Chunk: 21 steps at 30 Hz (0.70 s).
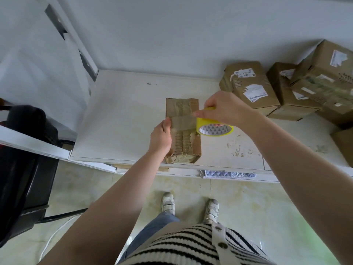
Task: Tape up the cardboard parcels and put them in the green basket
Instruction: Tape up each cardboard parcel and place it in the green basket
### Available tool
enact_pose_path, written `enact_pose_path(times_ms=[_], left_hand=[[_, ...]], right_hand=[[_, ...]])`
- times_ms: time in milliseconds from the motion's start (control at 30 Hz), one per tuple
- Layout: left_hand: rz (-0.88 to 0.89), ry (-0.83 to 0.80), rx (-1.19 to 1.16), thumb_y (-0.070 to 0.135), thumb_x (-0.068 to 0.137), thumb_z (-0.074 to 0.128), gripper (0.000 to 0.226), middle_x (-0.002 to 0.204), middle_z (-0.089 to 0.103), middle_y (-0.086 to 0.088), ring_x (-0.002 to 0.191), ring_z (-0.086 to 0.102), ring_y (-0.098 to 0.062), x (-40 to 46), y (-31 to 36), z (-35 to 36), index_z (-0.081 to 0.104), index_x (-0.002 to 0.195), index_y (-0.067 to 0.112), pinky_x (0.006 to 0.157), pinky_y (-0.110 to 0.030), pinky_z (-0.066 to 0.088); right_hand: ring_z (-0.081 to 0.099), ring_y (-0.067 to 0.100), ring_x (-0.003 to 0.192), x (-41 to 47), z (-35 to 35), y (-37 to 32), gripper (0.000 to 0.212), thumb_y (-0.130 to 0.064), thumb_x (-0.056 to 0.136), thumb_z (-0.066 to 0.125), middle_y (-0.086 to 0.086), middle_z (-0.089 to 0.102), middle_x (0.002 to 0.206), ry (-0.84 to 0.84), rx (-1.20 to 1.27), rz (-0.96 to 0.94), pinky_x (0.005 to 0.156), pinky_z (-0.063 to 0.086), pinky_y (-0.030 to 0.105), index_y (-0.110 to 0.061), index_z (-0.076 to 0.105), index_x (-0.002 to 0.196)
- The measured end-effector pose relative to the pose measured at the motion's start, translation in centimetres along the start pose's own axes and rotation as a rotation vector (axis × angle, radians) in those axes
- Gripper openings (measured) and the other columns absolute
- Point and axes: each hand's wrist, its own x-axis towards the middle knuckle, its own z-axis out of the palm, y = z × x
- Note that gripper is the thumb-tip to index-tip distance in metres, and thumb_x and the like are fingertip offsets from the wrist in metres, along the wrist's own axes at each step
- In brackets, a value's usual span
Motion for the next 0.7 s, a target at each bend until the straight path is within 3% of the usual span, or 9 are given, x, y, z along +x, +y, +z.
enact_pose_path(times_ms=[100,300,367,433,500,600,700], left_hand=[[0.034,0.016,0.056,0.038,0.106,0.028,0.048,0.057,0.034,0.002,0.055,0.035,-0.017,0.1,0.2,0.2,0.030,0.063,0.016,0.054,-0.035,0.027],[0.006,0.003,0.054,0.045,0.104,0.031,0.050,0.055,0.032,0.004,0.051,0.033,-0.016,0.3,-0.1,0.0,0.029,0.063,0.017,0.050,-0.032,0.026],[-0.035,-0.027,0.043,0.055,0.099,0.038,0.052,0.055,0.039,0.005,0.052,0.041,-0.015,0.5,-0.2,-0.2,0.038,0.065,0.017,0.049,-0.025,0.031],[-0.081,-0.090,0.084,0.070,0.086,0.049,0.056,0.066,0.060,0.006,0.062,0.057,-0.013,0.7,0.0,-0.2,0.058,0.085,0.016,0.056,-0.024,0.041],[-0.144,-0.121,0.113,0.077,0.072,0.061,0.064,0.076,0.069,0.004,0.068,0.065,-0.011,0.9,0.4,-0.1,0.065,0.096,0.017,0.057,-0.026,0.047],[-0.182,-0.142,0.107,0.071,0.070,0.070,0.058,0.072,0.068,0.002,0.068,0.066,-0.016,1.3,0.7,0.1,0.066,0.092,0.017,0.057,-0.026,0.048],[-0.191,-0.160,0.098,0.063,0.074,0.073,0.056,0.086,0.070,-0.003,0.070,0.062,-0.015,1.6,0.9,0.2,0.064,0.093,0.011,0.062,-0.028,0.050]], right_hand=[[0.053,0.012,0.050,0.1,0.9,2.0,0.059,-0.070,0.075,0.065,-0.001,0.056,0.051,0.015,-0.014,0.073,0.047,0.035,0.024,-0.013,0.062,0.060],[0.052,0.012,0.047,1.2,3.9,4.5,0.056,-0.065,0.073,0.070,-0.003,0.052,0.049,-0.024,0.088,0.157,0.046,0.034,0.021,-0.010,0.065,0.063],[0.050,0.014,0.048,1.5,4.6,5.0,0.057,-0.062,0.074,0.072,-0.002,0.048,0.051,-0.050,0.144,0.174,0.049,0.034,0.024,-0.007,0.063,0.063],[0.051,0.013,0.049,1.8,4.9,5.4,0.056,-0.061,0.074,0.072,-0.001,0.050,0.051,-0.075,0.189,0.178,0.053,0.037,0.026,-0.007,0.064,0.064],[0.054,0.016,0.054,2.0,5.0,5.5,0.051,-0.061,0.076,0.071,0.000,0.055,0.053,-0.106,0.195,0.164,0.057,0.040,0.029,-0.011,0.067,0.064],[0.056,0.017,0.055,2.2,5.2,5.7,0.051,-0.061,0.077,0.069,0.001,0.057,0.054,-0.119,0.204,0.145,0.057,0.040,0.028,-0.011,0.068,0.065],[0.056,0.010,0.046,2.3,5.4,5.8,0.055,-0.062,0.077,0.069,-0.001,0.057,0.051,-0.115,0.216,0.157,0.051,0.038,0.023,-0.007,0.068,0.067]])
